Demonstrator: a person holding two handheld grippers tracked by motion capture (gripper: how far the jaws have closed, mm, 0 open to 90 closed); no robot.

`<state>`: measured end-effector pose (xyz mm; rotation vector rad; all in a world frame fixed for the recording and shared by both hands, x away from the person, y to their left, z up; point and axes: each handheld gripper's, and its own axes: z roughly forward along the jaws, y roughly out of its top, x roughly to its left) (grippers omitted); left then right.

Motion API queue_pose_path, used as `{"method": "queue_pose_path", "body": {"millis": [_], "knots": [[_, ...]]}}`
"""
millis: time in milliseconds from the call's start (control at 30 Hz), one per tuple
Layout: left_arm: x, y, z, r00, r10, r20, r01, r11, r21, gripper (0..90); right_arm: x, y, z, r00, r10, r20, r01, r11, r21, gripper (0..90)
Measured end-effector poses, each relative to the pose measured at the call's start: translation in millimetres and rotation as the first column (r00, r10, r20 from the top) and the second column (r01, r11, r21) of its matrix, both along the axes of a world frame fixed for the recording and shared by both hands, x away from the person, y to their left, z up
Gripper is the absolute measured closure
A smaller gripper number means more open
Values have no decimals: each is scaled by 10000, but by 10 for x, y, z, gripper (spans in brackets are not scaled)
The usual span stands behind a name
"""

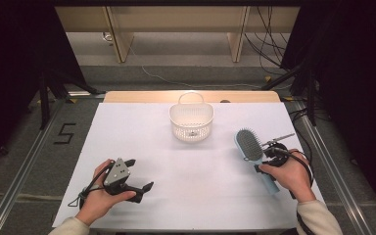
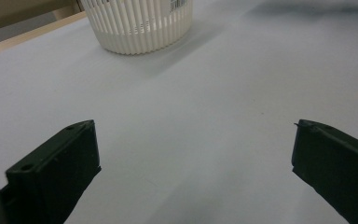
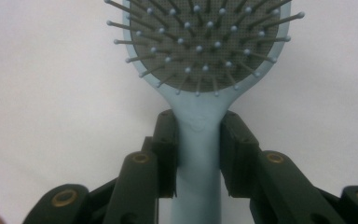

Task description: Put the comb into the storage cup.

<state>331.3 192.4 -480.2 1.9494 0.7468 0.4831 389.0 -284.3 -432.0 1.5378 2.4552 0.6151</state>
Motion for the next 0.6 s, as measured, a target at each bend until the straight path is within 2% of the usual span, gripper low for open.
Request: {"method": "queue_pose_path", "body": {"millis": [300, 600], "knots": [[0, 1, 0, 10000, -6, 8, 6, 10000, -3, 1, 6, -2, 19, 9984, -178, 545, 166, 9996, 230, 707], [-1, 1, 1, 10000, -7, 10, 7, 10000, 0, 1, 10, -7, 20, 9963, -306, 809, 271, 9987, 439, 707]]}}
